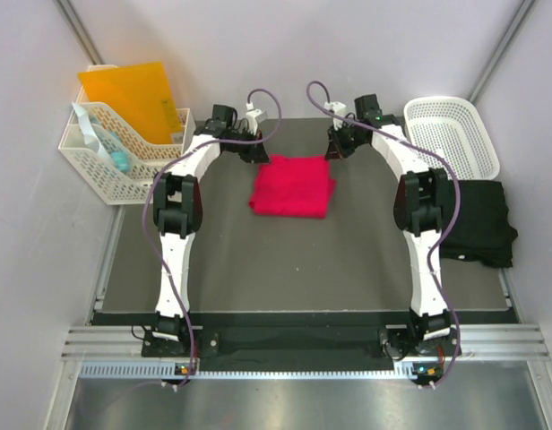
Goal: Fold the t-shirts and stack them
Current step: Neatly place the folded tshirt to the corner
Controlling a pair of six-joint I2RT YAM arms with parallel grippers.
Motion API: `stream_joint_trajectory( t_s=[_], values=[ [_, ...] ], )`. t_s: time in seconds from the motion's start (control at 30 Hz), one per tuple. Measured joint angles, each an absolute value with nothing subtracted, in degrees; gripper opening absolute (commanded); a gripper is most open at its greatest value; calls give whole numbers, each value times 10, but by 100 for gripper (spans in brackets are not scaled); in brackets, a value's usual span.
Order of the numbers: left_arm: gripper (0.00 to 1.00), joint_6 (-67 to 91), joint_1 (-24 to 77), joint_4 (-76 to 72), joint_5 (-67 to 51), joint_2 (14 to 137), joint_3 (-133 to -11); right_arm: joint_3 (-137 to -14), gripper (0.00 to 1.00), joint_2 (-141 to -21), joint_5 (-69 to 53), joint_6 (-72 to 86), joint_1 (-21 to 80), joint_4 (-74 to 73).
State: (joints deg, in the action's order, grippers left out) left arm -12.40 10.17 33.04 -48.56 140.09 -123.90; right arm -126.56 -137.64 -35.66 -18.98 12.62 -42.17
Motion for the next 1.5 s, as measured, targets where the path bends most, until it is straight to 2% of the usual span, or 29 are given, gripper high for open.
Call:
stream_joint_trajectory(
  t_s=[0.6,0.7,0.73,0.77,0.83,0.87,0.93,1.1,1.5],
  values=[
    [0,-134,89,302,-449,1401,-1209,-1268,1,-1397,-308,-209,142,-415],
    [0,-134,89,299,-445,1401,-1209,-1268,12,-1397,-298,-211,147,-413],
    [0,-134,89,299,-444,1401,-1209,-1268,29,-1397,-295,-213,148,-413],
    [1,-134,89,299,-443,1401,-1209,-1268,40,-1397,-291,-215,150,-413],
    [11,-134,89,299,-440,1401,-1208,-1268,61,-1397,-281,-217,154,-411],
    [17,-134,89,299,-439,1401,-1208,-1268,66,-1398,-277,-219,157,-410],
    [29,-136,88,299,-437,1401,-1208,-1268,71,-1398,-267,-224,161,-408],
    [39,-138,82,296,-430,1401,-1202,-1259,78,-1398,-245,-231,171,-395],
    [40,-105,37,184,-385,1320,-1056,-1178,82,-1329,-177,-275,174,-403]
  ],
)
